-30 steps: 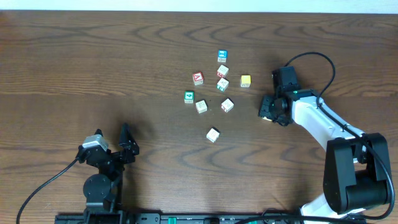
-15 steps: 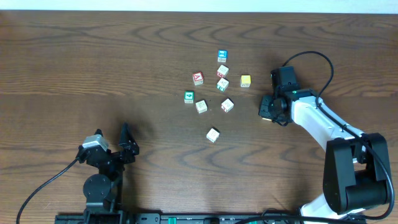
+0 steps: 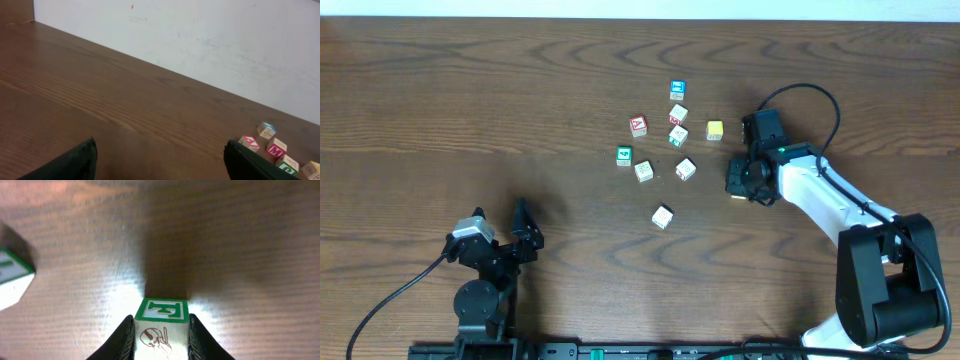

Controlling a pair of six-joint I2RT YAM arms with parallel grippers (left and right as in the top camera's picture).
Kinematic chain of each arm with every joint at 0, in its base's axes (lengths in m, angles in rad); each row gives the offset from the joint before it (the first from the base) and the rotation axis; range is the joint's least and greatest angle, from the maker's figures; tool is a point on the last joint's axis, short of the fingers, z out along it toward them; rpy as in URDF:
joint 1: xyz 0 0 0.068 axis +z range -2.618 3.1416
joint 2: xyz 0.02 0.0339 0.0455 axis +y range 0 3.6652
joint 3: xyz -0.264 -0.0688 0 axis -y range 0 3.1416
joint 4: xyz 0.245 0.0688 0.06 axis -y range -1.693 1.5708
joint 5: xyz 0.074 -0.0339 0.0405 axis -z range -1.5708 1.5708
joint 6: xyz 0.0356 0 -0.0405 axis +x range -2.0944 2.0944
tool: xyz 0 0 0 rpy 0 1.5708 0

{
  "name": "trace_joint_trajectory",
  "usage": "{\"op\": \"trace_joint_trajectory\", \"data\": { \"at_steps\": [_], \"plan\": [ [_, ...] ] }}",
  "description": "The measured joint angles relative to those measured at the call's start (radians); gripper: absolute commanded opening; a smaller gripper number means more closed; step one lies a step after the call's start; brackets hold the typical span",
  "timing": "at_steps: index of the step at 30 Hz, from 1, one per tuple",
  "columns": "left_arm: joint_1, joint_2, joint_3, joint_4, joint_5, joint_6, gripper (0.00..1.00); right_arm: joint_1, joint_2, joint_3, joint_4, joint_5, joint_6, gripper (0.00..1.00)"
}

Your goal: Lift 5 blocks

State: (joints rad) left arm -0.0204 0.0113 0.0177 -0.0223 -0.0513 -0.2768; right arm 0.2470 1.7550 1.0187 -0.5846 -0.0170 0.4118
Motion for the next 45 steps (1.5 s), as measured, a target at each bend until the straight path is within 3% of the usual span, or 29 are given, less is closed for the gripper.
{"op": "trace_joint_trajectory", "data": {
  "at_steps": [11,19,33,45],
  "plan": [
    [0.0,0.0,0.0,0.0,0.0,0.0,0.81,0.019,-0.123,0.0,-0.192,-0.034,-0.003,0.08],
    [0.0,0.0,0.0,0.0,0.0,0.0,0.81,0.13,-0.195,0.0,-0.315,-0.036,-0.003,0.04],
    [0.0,0.0,0.0,0.0,0.0,0.0,0.81,0.311,-0.197,-0.099,-0.103,0.043,0.044,0.02],
    [0.0,0.0,0.0,0.0,0.0,0.0,0.82,0.337,-0.206,-0.211,-0.086,0.078,0.196,0.03]
  ]
}}
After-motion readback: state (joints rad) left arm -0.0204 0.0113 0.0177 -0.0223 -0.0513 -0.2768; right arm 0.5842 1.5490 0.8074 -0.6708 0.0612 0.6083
